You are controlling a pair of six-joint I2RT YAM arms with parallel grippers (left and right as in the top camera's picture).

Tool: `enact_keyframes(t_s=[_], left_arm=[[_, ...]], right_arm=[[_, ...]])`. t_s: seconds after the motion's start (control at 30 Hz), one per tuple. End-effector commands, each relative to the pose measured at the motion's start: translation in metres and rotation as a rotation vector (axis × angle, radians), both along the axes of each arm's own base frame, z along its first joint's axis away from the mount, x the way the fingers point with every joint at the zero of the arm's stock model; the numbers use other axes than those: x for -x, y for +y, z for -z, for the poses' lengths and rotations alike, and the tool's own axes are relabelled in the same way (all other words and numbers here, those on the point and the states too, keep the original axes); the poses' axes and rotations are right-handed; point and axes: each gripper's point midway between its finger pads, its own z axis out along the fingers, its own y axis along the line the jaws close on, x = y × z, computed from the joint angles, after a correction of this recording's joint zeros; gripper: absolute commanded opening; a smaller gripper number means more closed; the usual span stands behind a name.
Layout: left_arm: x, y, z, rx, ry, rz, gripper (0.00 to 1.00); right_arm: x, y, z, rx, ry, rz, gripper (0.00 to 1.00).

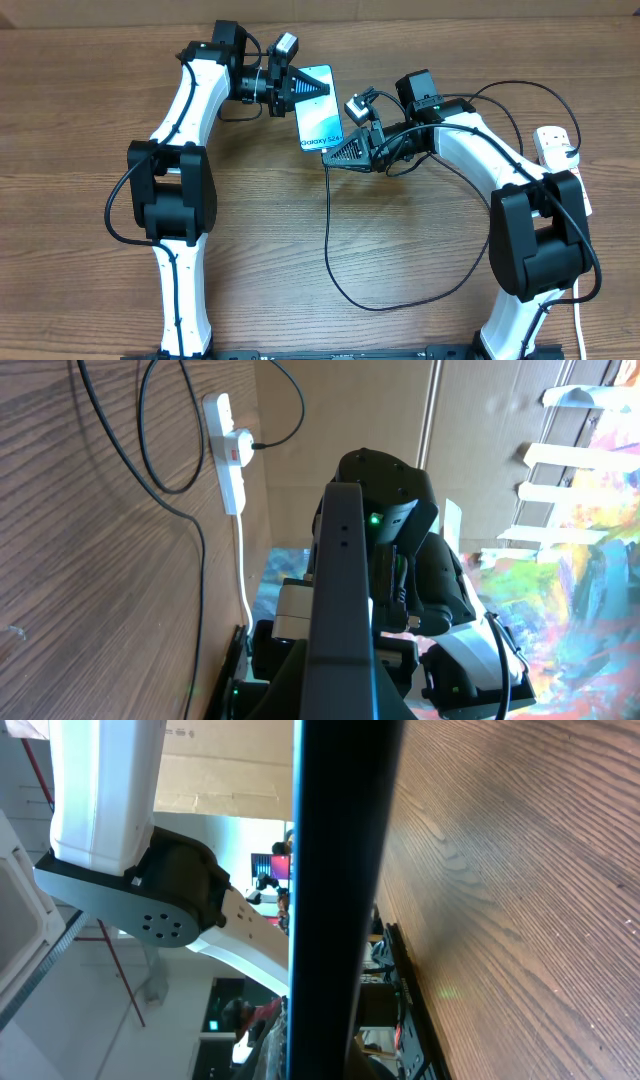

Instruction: Plug charger to phone and switch on socket

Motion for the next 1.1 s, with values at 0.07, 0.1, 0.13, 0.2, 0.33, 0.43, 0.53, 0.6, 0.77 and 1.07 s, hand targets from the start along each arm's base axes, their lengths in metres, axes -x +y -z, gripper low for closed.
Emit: enact_keyframes(t_s=[0.07, 0.1, 0.13, 0.2, 0.33, 0.43, 0.53, 0.6, 0.77, 1.07], left_arm=[[0.014, -0.023, -0.011, 0.042, -0.019, 0.059, 0.04], [0.014, -0.023, -0.011, 0.042, -0.018, 0.059, 0.04], [0.014, -0.023, -0.011, 0.042, -0.018, 0.059, 0.04], [0.014, -0.023, -0.011, 0.042, -0.018, 0.059, 0.04], [0.014, -0.023, -0.011, 0.041, -0.017, 0.059, 0.04], [0.014, -0.023, -0.011, 0.042, -0.016, 0.059, 0.04], [0.014, -0.023, -0.010, 0.041, -0.014, 0.059, 0.04], [0.014, -0.023, -0.010, 0.038, -0.015, 0.059, 0.04], [0.014, -0.023, -0.010, 0.038, -0.014, 0.059, 0.04], [0.014, -0.023, -0.010, 0.038, -0.014, 0.059, 0.04]], right_arm=[[-0.005, -0.004, -0.013, -0.006, -0.043, 0.016, 0.04], [-0.005, -0.004, -0.013, -0.006, -0.043, 0.016, 0.04], [-0.005, -0.004, -0.013, -0.006, -0.042, 0.016, 0.04], [-0.005, -0.004, -0.013, -0.005, -0.043, 0.016, 0.04], [-0.006, -0.005, -0.010, 0.014, -0.043, 0.023, 0.04], [-0.006, -0.005, -0.007, 0.031, -0.036, 0.027, 0.04], [-0.007, -0.006, -0.006, 0.038, -0.035, 0.033, 0.04], [-0.009, -0.009, -0.006, 0.037, -0.035, 0.041, 0.04], [-0.014, -0.015, -0.006, 0.038, -0.034, 0.060, 0.04], [-0.014, -0.015, -0.006, 0.040, -0.031, 0.060, 0.04]])
